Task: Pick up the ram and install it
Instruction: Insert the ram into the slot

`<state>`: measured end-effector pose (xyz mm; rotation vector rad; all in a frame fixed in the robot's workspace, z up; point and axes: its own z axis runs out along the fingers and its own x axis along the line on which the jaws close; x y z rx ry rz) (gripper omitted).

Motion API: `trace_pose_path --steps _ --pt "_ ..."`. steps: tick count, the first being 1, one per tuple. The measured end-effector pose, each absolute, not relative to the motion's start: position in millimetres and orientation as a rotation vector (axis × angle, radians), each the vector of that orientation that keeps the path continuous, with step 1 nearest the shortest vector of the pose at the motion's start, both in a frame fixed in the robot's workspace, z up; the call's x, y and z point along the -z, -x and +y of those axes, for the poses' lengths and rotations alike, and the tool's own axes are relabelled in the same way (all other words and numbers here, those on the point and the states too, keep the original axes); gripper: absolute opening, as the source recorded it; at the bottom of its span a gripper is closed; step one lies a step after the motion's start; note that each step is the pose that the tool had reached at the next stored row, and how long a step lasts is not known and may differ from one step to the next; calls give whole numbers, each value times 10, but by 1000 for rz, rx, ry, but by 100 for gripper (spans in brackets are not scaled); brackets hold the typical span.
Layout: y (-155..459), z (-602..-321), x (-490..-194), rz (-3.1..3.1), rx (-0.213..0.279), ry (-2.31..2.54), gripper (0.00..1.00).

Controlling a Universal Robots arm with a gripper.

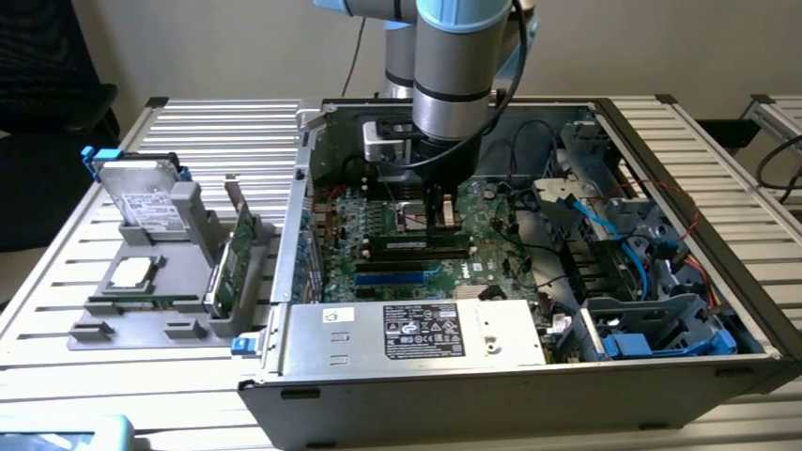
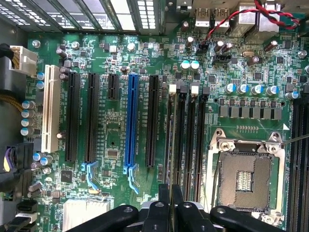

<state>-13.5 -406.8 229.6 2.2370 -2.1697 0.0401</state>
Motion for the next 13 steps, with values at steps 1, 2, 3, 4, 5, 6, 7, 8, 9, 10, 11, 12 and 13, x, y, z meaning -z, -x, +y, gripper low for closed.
trace_pose_path --steps 1,2,3,4,5,6,7,8,9,10,11,12,13 --pt "135 -4068 -2296 -2170 -40 -2237 13" --pt "135 -4068 -2296 -2170 -40 -2237 13" --pt "135 -4068 -2296 -2169 -40 -2237 13" --pt "135 -4069 -2295 -2169 -40 -2237 13" --pt "136 -4069 -2294 -2169 -40 -2237 13" --pt "136 -4069 -2292 -2170 -40 -2237 13" --pt "136 -4068 -2291 -2170 -40 -2237 13" --pt "136 -4068 -2288 -2170 -40 -2237 13" --pt "135 -4068 -2285 -2170 -40 -2237 13" --pt "135 -4068 -2284 -2170 -40 -2237 13" --pt "135 -4068 -2284 -2170 -40 -2237 13" --pt "135 -4066 -2283 -2170 -40 -2237 13" --pt "134 -4062 -2282 -2170 -40 -2237 13"
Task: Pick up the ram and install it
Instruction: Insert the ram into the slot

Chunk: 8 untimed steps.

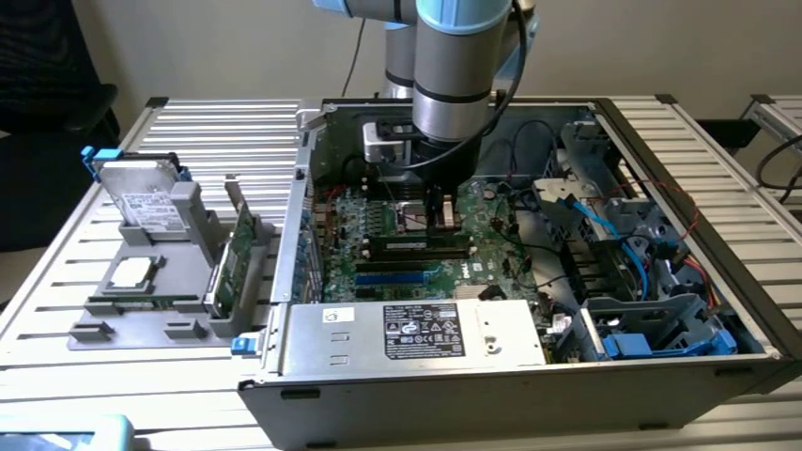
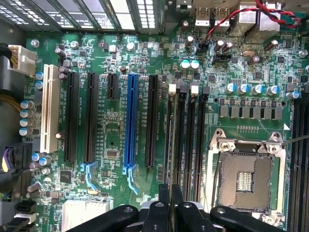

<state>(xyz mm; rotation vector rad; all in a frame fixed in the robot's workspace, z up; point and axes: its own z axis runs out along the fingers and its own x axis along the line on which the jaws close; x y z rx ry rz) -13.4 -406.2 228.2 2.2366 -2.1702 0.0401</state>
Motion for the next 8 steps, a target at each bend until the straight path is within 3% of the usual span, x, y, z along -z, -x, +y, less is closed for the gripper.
trace_pose_path --steps 8 --pt "135 -4063 -2277 -2170 -40 -2236 13"
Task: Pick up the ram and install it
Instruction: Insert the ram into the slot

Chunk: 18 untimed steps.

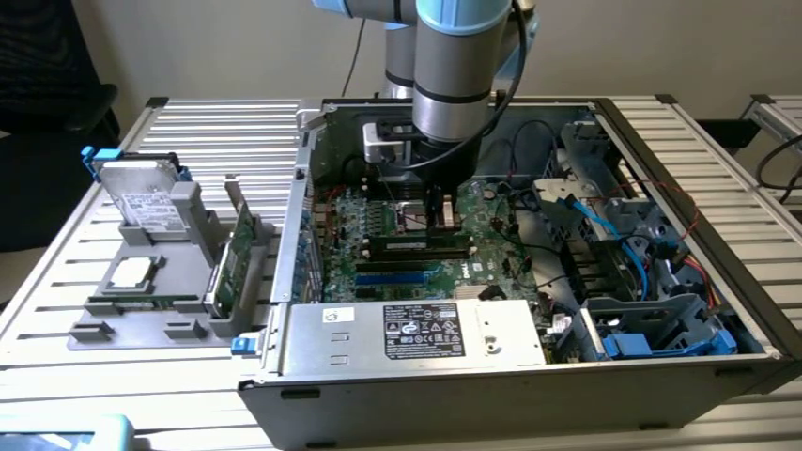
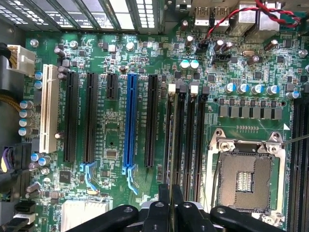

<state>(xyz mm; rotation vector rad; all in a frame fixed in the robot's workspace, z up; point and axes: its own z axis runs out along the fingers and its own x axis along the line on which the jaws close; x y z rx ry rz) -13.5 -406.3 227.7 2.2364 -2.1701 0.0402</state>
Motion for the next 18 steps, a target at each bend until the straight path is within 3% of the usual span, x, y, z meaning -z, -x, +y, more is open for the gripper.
trace_pose_path --steps 18 --pt "134 -4079 -2272 -2170 -40 -2237 13"
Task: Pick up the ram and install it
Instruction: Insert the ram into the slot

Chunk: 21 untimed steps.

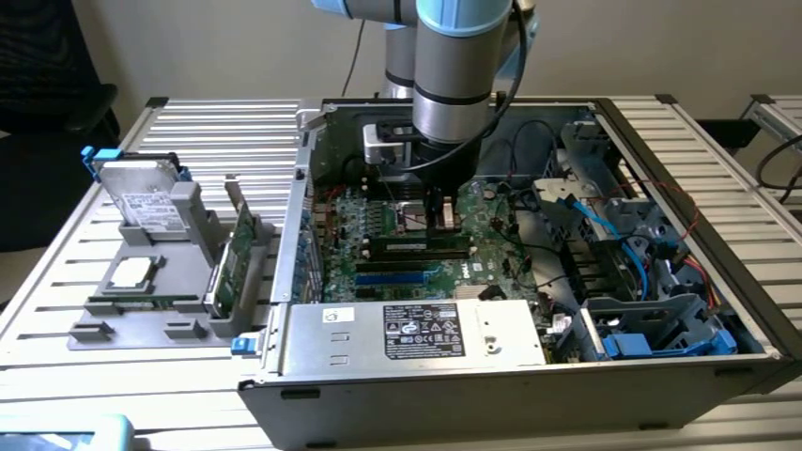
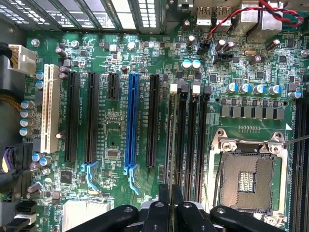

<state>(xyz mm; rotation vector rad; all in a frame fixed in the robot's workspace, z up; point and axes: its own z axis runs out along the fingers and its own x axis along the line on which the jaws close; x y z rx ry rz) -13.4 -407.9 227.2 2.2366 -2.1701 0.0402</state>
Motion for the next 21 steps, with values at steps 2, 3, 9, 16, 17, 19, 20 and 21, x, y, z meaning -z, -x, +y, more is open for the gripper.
trace_pose_path --steps 2,3,9,16,17,19,20,21 --pt "134 -4079 -2272 -2170 -40 -2236 13" --pt "134 -4079 -2272 -2170 -40 -2237 13" --pt "134 -4078 -2270 -2171 -43 -2238 13" --pt "135 -4075 -2269 -2173 -47 -2239 13" --pt "136 -4075 -2269 -2173 -47 -2239 13" --pt "140 -4075 -2269 -2173 -47 -2239 13" --pt "143 -4075 -2269 -2173 -47 -2239 13" --pt "144 -4075 -2269 -2173 -48 -2239 13"
